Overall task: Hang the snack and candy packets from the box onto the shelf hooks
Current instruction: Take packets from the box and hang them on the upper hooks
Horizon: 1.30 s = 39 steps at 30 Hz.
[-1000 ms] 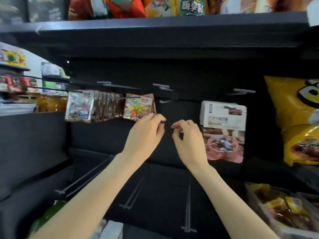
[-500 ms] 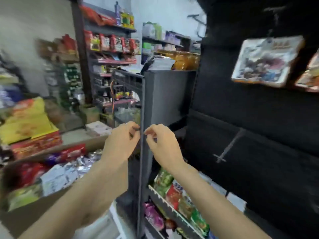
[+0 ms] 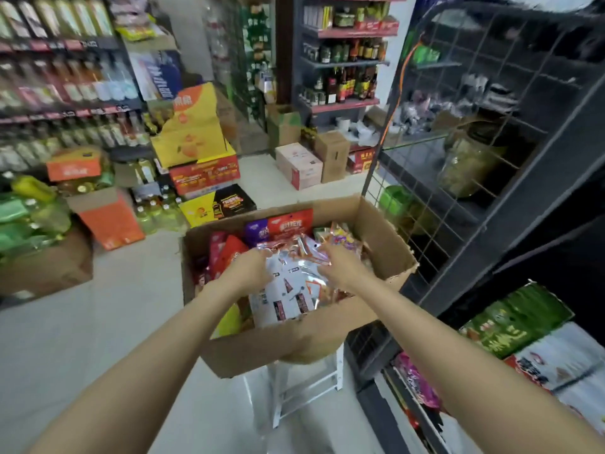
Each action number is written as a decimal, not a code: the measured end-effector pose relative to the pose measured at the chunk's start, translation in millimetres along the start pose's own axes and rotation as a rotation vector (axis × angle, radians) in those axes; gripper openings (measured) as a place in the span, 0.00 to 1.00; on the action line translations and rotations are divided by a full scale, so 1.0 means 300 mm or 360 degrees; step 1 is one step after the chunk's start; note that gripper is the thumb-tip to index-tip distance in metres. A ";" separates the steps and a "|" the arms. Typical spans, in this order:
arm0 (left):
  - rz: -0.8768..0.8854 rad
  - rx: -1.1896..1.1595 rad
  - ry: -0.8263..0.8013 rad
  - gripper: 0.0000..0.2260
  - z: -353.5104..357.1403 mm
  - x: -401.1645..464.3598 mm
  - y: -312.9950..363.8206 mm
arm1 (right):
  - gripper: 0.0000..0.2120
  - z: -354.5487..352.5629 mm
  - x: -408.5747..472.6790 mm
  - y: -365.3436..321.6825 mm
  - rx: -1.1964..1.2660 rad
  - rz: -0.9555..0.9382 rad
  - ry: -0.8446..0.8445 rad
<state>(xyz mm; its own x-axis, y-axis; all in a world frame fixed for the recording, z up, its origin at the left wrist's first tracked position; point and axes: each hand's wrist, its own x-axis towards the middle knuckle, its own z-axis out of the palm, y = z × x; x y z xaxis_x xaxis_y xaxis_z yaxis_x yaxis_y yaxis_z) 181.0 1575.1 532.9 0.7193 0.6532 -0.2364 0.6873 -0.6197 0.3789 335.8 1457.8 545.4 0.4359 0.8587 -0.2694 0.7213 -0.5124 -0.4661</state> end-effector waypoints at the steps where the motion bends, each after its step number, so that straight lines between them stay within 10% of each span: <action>1: 0.0024 0.0071 -0.0132 0.26 0.007 0.015 -0.024 | 0.23 0.018 0.028 -0.004 0.0007 -0.0023 -0.0092; 6: 0.0111 0.0103 -0.0304 0.38 0.045 0.036 -0.099 | 0.30 0.128 0.118 -0.048 0.0203 -0.0086 -0.0343; 20: -0.0156 -0.0632 0.0189 0.17 -0.009 0.018 -0.170 | 0.09 0.138 0.184 0.009 0.0529 -0.0071 -0.0043; 27: -0.0028 -0.0856 0.0434 0.10 -0.061 -0.021 -0.105 | 0.05 0.037 0.115 -0.026 0.0069 -0.0234 0.0360; 39: 0.0920 -0.1186 0.0433 0.10 -0.375 -0.137 0.405 | 0.11 -0.465 -0.399 -0.022 0.0849 -0.0364 0.1117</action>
<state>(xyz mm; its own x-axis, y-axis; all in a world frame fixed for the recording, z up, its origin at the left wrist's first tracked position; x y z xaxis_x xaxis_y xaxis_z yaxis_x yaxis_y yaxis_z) 223.7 1521.9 689.2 0.8128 0.4715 0.3421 -0.0703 -0.5036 0.8611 353.9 1357.2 698.5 0.6663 0.6468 0.3711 0.5616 -0.1079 -0.8203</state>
